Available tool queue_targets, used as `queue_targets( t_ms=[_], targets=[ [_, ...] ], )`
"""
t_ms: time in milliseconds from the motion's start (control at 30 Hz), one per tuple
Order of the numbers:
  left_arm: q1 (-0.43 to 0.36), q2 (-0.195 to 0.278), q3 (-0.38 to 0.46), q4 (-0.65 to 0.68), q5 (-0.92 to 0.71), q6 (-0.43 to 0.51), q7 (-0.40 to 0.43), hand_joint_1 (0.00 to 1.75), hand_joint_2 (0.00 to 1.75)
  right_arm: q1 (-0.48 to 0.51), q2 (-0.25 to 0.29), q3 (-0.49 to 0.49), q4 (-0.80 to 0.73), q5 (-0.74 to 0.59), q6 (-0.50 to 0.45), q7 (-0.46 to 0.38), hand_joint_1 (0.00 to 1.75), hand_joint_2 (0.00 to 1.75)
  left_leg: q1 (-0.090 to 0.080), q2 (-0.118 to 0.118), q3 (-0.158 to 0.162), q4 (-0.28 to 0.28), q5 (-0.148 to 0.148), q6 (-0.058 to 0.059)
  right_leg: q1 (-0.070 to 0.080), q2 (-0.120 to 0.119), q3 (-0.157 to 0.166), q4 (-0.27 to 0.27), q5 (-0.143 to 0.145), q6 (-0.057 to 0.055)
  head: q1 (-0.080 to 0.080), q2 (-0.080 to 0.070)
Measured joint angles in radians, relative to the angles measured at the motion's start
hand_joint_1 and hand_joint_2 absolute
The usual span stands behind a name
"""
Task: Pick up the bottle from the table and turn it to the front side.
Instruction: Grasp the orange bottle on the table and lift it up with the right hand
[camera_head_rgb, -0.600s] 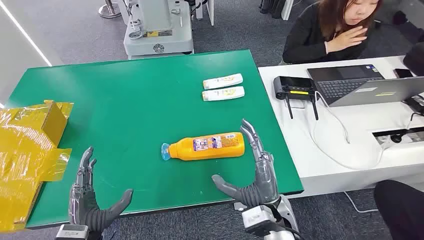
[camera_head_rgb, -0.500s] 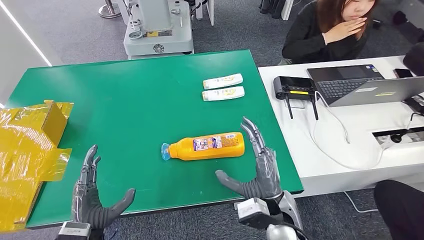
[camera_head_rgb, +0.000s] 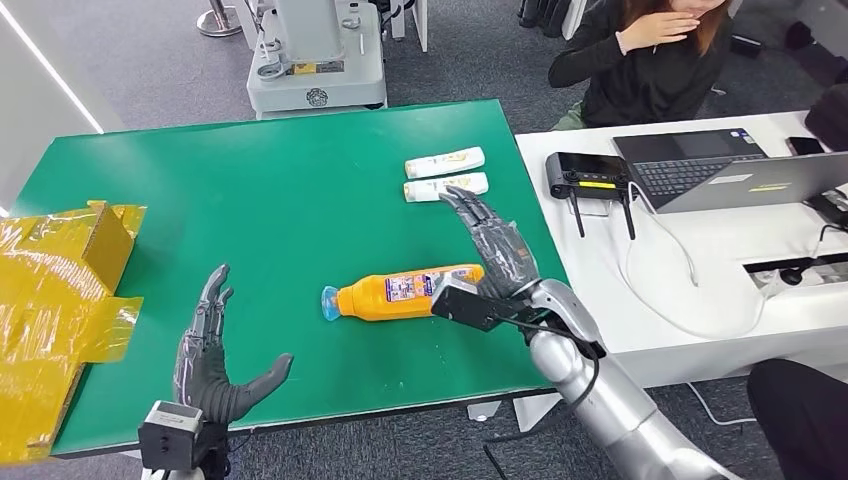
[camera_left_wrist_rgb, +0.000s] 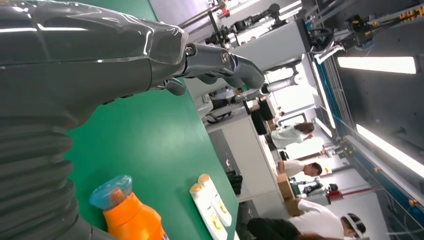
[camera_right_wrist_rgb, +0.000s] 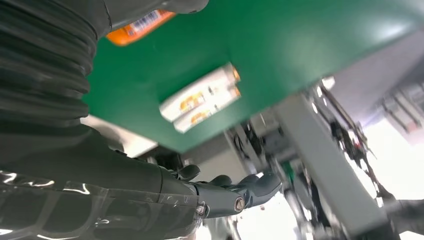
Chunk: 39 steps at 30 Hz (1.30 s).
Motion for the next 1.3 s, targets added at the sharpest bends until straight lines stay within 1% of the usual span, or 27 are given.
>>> queue_targets(
  t_ms=[167, 233, 300, 400, 500, 700, 800, 933, 1100, 1300],
  targets=[
    [-0.037, 0.000, -0.017, 0.035, 0.001, -0.028, 0.018, 0.00, 1.75, -0.124, 0.002, 0.063, 0.160, -0.072, 0.207, 0.039, 0.00, 1.75, 0.000, -0.001, 0.000, 0.000, 0.000, 0.000, 0.000, -0.001, 0.000, 0.000, 0.000, 0.000, 0.000, 0.000],
    [-0.053, 0.000, -0.023, 0.051, 0.001, -0.042, 0.033, 0.00, 1.75, -0.185, 0.003, 0.105, 0.239, -0.087, 0.301, 0.050, 0.00, 1.75, 0.000, 0.000, 0.000, 0.000, 0.000, 0.000, 0.000, 0.000, 0.000, 0.000, 0.000, 0.000, 0.000, 0.000],
    [-0.068, 0.001, -0.027, 0.064, 0.002, -0.052, 0.045, 0.00, 1.75, -0.250, 0.003, 0.160, 0.312, -0.071, 0.368, 0.059, 0.00, 1.75, 0.000, 0.000, 0.000, 0.000, 0.000, 0.000, 0.000, 0.000, 0.000, 0.000, 0.000, 0.000, 0.000, 0.000],
    [-0.082, 0.002, -0.029, 0.078, 0.002, -0.061, 0.056, 0.00, 1.75, -0.339, -0.001, 0.254, 0.389, -0.028, 0.436, 0.068, 0.00, 1.75, 0.000, -0.001, 0.000, 0.000, 0.001, 0.000, 0.000, -0.001, 0.000, 0.000, 0.000, 0.000, 0.000, 0.000],
    [-0.087, 0.002, -0.030, 0.089, 0.002, -0.062, 0.058, 0.00, 1.75, -0.395, -0.004, 0.318, 0.435, -0.019, 0.456, 0.070, 0.00, 1.75, 0.000, -0.001, 0.000, 0.001, 0.001, 0.000, 0.000, -0.001, 0.000, 0.000, 0.000, 0.000, 0.000, 0.000],
    [-0.091, 0.006, -0.031, 0.105, 0.002, -0.062, 0.063, 0.00, 1.75, -0.449, -0.012, 0.397, 0.478, -0.004, 0.461, 0.089, 0.00, 1.75, 0.000, -0.001, -0.001, 0.001, 0.000, 0.000, 0.000, 0.000, 0.000, 0.000, 0.000, 0.000, 0.000, 0.000],
    [-0.089, 0.010, -0.032, 0.106, 0.003, -0.061, 0.065, 0.00, 1.75, -0.480, -0.019, 0.456, 0.492, 0.017, 0.498, 0.103, 0.00, 1.75, 0.000, -0.001, -0.001, 0.000, 0.000, 0.000, 0.000, -0.001, 0.000, 0.000, 0.000, 0.000, 0.000, 0.000],
    [-0.087, 0.011, -0.031, 0.106, 0.011, -0.050, 0.076, 0.00, 1.75, -0.520, -0.019, 0.544, 0.516, 0.044, 0.568, 0.100, 0.00, 1.75, 0.000, -0.001, -0.001, 0.000, 0.001, 0.000, 0.000, -0.001, 0.000, 0.000, 0.000, 0.000, 0.000, 0.000],
    [-0.063, 0.019, -0.031, 0.101, 0.021, -0.041, 0.081, 0.00, 1.75, -0.556, -0.019, 0.641, 0.524, 0.022, 0.603, 0.084, 0.00, 1.75, 0.000, -0.001, -0.001, 0.000, 0.001, 0.000, 0.000, -0.001, 0.000, 0.000, 0.000, 0.000, 0.000, 0.000],
    [-0.036, 0.027, -0.031, 0.082, 0.021, -0.039, 0.081, 0.00, 1.75, -0.570, -0.019, 0.706, 0.523, -0.017, 0.602, 0.088, 0.00, 1.75, 0.000, -0.001, -0.001, 0.000, 0.000, 0.000, 0.000, -0.001, 0.000, 0.000, 0.000, 0.000, 0.000, 0.000]
  ],
)
